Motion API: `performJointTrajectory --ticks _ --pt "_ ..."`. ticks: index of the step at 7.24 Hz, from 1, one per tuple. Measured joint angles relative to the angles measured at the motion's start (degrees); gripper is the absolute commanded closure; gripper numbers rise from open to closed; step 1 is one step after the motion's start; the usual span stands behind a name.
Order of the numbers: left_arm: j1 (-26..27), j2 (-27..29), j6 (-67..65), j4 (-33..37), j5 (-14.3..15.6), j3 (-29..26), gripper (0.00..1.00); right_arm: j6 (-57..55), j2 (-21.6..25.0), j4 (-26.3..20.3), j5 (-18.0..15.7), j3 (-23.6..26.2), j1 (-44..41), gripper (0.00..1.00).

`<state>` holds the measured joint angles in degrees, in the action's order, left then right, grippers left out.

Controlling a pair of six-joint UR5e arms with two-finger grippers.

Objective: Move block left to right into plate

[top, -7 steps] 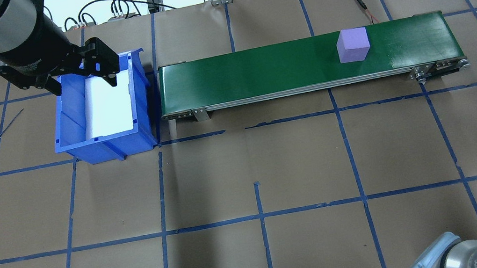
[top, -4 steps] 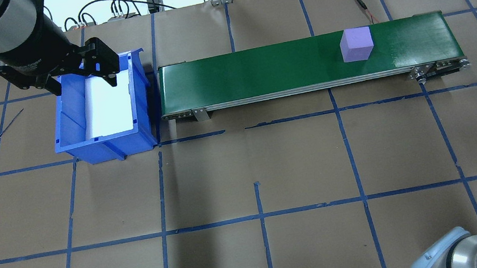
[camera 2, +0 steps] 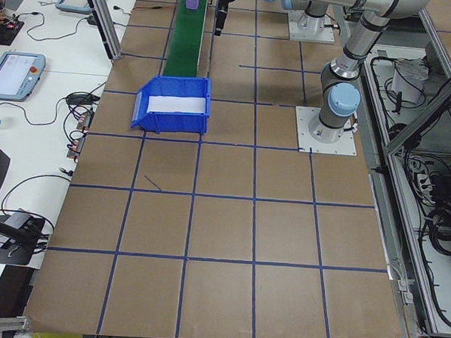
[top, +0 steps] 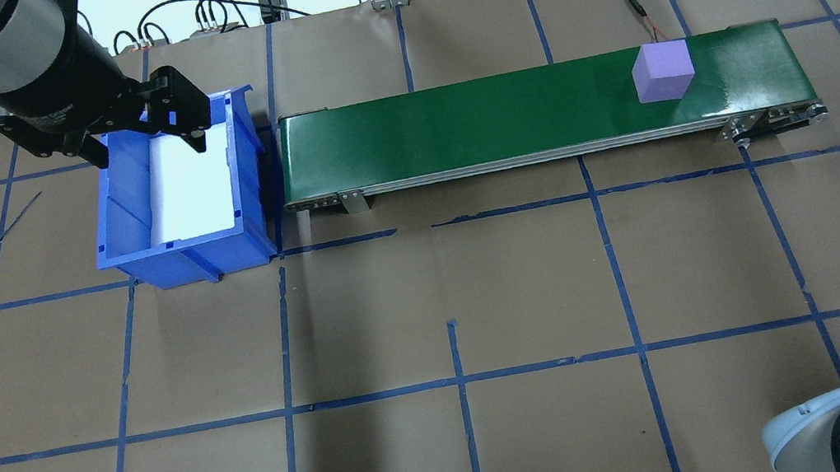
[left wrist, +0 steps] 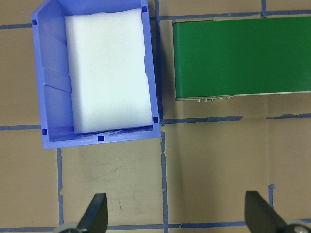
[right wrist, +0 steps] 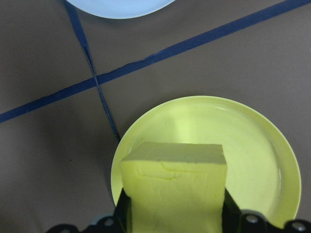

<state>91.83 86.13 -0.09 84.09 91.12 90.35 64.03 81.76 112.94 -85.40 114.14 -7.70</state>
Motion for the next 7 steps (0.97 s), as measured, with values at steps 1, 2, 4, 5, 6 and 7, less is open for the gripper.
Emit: performJointTrajectory --ticks 1,2,4,5,6,7 --pt "-0.04 0.00 0.00 -0.04 -0.04 0.00 0.00 0.61 -0.16 0.00 0.25 0.06 0.27 0.06" --pt "-0.04 0.00 0.00 -0.06 -0.06 0.00 0.00 0.00 -0.09 -0.05 0.35 -0.01 0.07 0.03" --pt "-0.05 0.00 0.00 -0.07 -0.07 0.00 0.00 -5.93 0.20 0.40 -0.04 -1.78 -5.50 0.00" --pt "-0.09 0.11 0.07 -0.03 -0.02 0.03 0.00 -11.17 0.01 1.05 -0.18 -4.62 -12.16 0.00" --pt "-0.12 0.29 0.15 -0.01 0.05 0.14 0.00 -16.85 -0.84 1.47 -0.26 -8.77 -19.76 0.00" --pt "-0.17 0.42 0.23 -0.08 0.09 0.27 0.00 -22.08 -2.97 1.43 -0.15 -13.59 -26.36 0.00"
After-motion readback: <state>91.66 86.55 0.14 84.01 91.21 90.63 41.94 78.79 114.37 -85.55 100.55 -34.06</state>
